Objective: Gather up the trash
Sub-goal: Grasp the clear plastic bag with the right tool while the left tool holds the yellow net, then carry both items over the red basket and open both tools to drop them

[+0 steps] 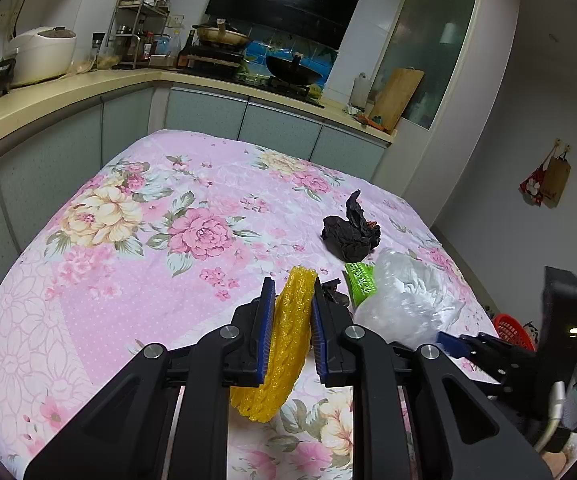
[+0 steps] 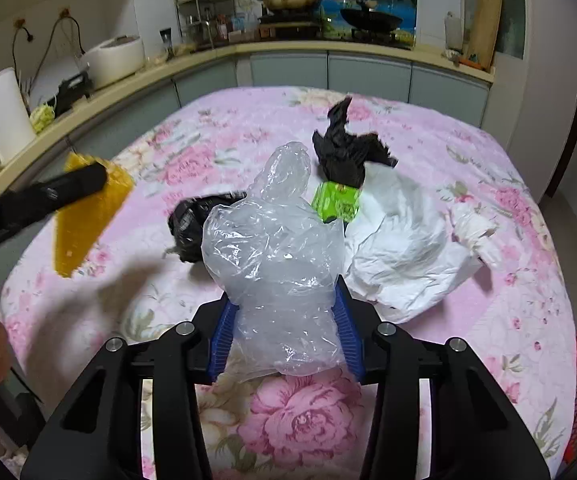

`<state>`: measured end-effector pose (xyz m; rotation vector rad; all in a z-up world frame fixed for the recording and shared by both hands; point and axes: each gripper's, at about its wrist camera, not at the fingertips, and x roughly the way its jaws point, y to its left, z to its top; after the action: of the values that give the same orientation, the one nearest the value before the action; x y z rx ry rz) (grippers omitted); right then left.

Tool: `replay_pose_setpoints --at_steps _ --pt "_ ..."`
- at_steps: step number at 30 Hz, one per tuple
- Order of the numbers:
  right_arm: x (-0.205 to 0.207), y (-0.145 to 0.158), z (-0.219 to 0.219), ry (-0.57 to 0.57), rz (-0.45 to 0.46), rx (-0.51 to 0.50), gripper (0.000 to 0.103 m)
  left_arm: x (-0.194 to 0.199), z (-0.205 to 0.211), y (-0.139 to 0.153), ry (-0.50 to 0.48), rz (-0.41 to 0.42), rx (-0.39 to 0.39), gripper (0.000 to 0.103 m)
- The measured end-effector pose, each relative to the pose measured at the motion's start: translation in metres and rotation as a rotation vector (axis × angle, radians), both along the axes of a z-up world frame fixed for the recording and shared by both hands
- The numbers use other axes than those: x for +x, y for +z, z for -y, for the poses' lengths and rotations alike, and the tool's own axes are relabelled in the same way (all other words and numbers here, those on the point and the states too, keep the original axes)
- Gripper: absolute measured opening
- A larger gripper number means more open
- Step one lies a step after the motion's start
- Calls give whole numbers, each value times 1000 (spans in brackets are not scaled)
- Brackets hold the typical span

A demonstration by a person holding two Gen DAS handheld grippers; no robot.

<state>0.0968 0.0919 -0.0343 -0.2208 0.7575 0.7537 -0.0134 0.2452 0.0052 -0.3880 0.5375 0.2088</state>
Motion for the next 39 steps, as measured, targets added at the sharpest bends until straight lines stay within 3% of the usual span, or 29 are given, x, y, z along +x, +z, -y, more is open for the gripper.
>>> replay_pose_setpoints --at_steps 21,39 --pt "-19 61 69 -82 104 151 43 -1 29 25 -19 59 48 16" --pt "-19 91 146 -220 196 225 43 23 105 51 -178 116 115 16"
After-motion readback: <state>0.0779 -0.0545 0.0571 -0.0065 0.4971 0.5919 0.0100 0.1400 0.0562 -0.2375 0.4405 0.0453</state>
